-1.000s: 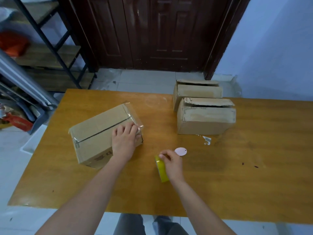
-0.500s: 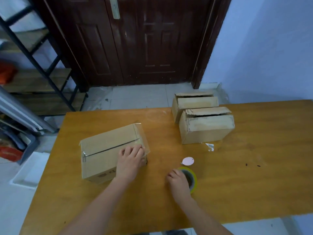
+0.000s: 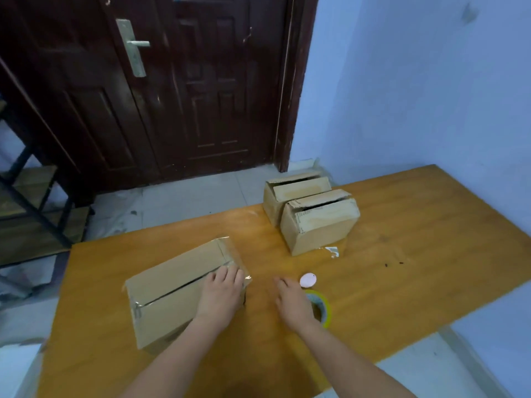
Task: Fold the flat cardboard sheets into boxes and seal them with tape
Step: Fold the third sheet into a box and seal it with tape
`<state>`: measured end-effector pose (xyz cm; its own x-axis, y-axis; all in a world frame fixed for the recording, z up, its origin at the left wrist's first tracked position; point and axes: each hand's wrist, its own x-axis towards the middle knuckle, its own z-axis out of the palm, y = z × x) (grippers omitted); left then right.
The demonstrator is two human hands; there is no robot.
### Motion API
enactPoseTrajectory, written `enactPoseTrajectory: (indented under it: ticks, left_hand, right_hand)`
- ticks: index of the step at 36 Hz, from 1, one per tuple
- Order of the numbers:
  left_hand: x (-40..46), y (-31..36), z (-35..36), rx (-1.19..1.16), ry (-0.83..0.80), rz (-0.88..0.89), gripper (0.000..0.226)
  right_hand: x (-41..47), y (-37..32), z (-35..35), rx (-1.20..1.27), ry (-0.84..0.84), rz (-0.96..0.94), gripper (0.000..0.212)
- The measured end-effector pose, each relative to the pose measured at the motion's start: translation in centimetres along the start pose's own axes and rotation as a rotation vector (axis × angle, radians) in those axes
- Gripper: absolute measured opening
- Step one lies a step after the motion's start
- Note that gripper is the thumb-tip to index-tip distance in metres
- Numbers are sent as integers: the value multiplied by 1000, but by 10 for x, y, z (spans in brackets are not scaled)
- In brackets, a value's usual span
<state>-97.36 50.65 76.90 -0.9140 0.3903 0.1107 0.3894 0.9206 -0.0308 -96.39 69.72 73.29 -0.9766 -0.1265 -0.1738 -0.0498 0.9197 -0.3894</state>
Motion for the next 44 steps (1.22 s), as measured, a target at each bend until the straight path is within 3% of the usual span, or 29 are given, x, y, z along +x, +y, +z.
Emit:
enactPoseTrajectory:
  ticks: [8,11,15,17,21,23,30,37,44]
  left_hand:
    - [-9,-8,-9,-89,12,234,59]
    - [-11,-15,-19,-134,70,238,70]
    - [-4,-39,-20,-247,221,42,62]
    - [0,-52,-19,-256,153,-138,67]
    - [0,-69,-4,-265,-36,-373,102]
    - [-1,-73,5,-257,-40,-384,112]
    - [0,-72,10,-205,-63,-381,113]
    - [1,-72,11,-163,-103,-370,74]
    - [-1,-71,8,-173,-109,-398,76]
  right_hand:
    - [27,-45,-46,207,261,-1,40]
    - [35,-61,-57,219,278,-74,35]
    - [47,-80,-64,171,168,-187,40]
    - [56,-89,-65,132,102,-229,44]
    - [79,-101,-67,13,-26,-245,49]
    - [89,-107,-67,-41,-64,-274,47]
    - [106,-121,-66,-227,-175,-393,37]
    - [126,-127,-66,-178,-365,-317,32]
    - [139,-131,-70,-80,-523,-207,39]
